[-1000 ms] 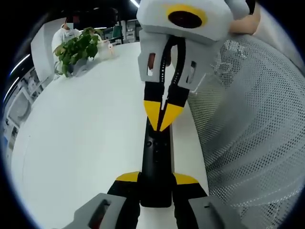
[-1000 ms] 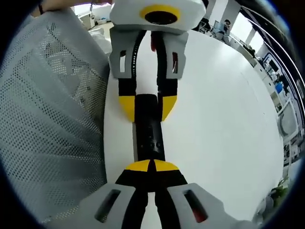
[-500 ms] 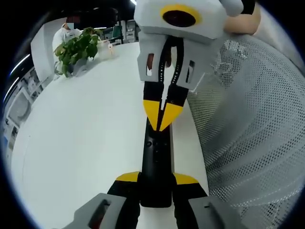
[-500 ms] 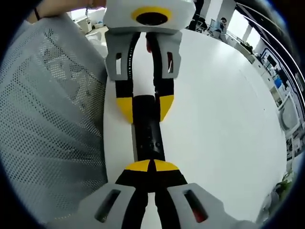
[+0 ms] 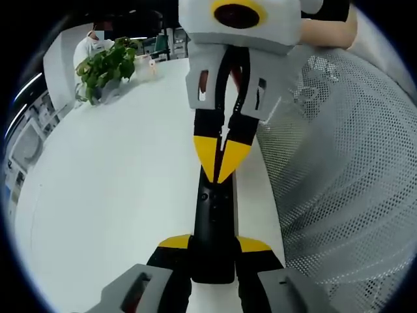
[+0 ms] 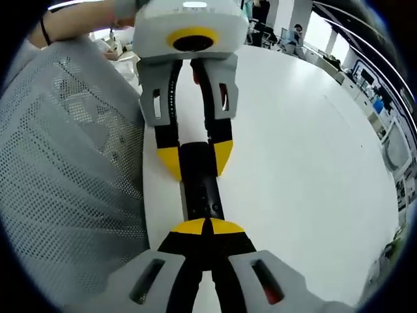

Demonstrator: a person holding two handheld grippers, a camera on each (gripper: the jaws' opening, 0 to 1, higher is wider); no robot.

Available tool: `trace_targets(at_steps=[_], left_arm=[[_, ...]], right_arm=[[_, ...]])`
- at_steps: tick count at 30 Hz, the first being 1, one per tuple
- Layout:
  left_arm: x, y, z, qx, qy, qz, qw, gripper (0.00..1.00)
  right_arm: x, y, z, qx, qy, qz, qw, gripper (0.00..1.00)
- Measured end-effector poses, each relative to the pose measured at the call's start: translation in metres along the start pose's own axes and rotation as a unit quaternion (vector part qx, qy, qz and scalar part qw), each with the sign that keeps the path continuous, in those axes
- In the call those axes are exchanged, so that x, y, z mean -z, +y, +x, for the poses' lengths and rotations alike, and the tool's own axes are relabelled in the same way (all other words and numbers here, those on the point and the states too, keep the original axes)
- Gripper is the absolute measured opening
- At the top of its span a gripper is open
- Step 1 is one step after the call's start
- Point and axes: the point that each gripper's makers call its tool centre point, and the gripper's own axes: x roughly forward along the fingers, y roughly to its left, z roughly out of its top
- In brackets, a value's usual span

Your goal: Press the specified remote control buttons in sequence, fully releasing each button before pressing the next.

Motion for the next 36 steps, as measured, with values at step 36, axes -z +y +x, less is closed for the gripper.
trace_targets(at_steps=[36], left_arm=[[-0.0003,0.0003,0.0001,-0.004,-0.002,-0.003,1.0000,0.25]], right_arm=[[0.0017,0.0053,0.0049,-0.019,0.005,-0.005,0.9998,0.00]])
